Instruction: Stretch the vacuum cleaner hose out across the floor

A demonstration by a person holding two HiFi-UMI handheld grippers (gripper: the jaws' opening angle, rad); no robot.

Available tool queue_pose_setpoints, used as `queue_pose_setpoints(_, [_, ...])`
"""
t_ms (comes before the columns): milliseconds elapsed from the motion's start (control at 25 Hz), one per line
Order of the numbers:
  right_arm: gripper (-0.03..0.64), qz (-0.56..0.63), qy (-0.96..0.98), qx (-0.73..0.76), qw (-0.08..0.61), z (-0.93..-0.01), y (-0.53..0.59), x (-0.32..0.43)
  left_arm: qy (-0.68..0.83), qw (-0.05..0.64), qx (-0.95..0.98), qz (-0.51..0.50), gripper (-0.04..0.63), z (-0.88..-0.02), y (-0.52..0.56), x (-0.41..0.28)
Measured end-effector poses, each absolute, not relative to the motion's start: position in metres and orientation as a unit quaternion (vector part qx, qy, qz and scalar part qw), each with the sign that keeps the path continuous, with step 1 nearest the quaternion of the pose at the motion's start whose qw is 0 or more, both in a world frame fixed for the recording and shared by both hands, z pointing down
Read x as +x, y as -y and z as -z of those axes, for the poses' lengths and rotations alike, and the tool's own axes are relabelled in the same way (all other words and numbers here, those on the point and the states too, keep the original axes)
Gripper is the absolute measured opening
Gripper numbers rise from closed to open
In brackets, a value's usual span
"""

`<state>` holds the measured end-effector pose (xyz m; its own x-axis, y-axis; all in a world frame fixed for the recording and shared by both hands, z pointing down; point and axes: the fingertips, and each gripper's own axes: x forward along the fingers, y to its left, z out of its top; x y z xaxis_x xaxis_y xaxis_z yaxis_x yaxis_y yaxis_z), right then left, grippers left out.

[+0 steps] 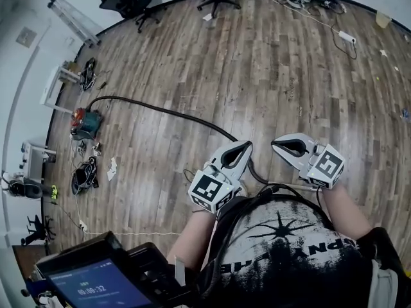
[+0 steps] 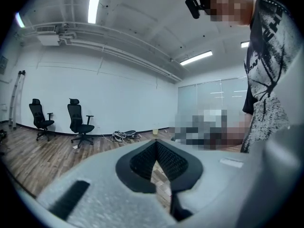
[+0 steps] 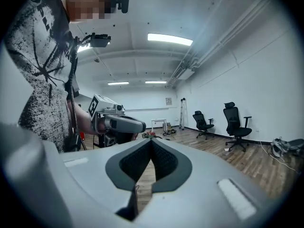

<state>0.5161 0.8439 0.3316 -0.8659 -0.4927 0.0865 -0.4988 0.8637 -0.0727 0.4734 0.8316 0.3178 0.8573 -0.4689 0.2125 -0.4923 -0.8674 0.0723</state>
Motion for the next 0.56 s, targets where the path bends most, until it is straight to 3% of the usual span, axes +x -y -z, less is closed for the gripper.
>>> queue_pose_setpoints(560, [0.006, -0.037, 0.965, 0.256, 0.05, -0.329, -0.845, 0.511, 0.285, 0.065, 0.952, -0.085, 0.0, -0.313, -0.831, 0.44])
